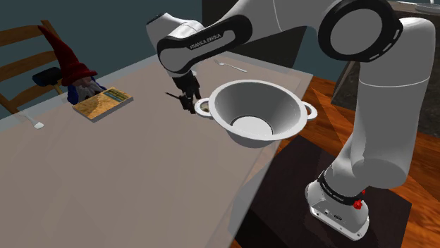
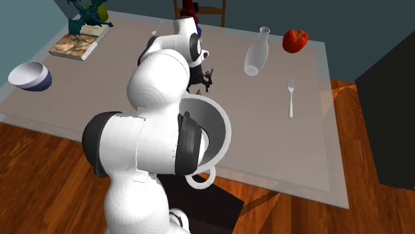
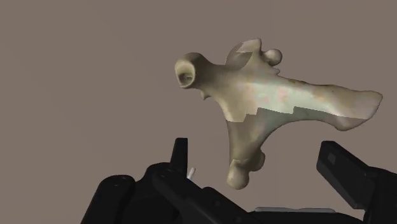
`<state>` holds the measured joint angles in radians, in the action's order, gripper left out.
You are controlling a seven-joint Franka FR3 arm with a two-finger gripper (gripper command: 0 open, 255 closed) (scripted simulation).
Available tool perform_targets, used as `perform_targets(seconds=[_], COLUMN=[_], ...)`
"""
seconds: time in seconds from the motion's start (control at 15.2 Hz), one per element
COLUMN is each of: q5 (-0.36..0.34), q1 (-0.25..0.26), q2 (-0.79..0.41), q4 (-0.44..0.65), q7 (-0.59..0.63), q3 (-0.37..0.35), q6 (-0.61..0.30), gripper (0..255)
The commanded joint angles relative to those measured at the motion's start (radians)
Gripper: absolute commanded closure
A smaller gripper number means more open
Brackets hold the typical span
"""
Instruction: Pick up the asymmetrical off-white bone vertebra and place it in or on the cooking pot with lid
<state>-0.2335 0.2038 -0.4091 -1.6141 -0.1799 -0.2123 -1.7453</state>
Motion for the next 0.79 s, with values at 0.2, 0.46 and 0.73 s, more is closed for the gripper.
perform_targets(seconds=[0.2,0.46,0.73], q5=[-0.007,-0.007,-0.007], q1=[-0.008,-0.008,-0.008], q2=[-0.003,-0.003,-0.003], q4=[-0.057,-0.056,-0.056], q7=[-0.004,-0.004,-0.004], q3=[0.003,0.003,0.003], q6=[-0.058,-0.057,-0.057], gripper=[0,0,255])
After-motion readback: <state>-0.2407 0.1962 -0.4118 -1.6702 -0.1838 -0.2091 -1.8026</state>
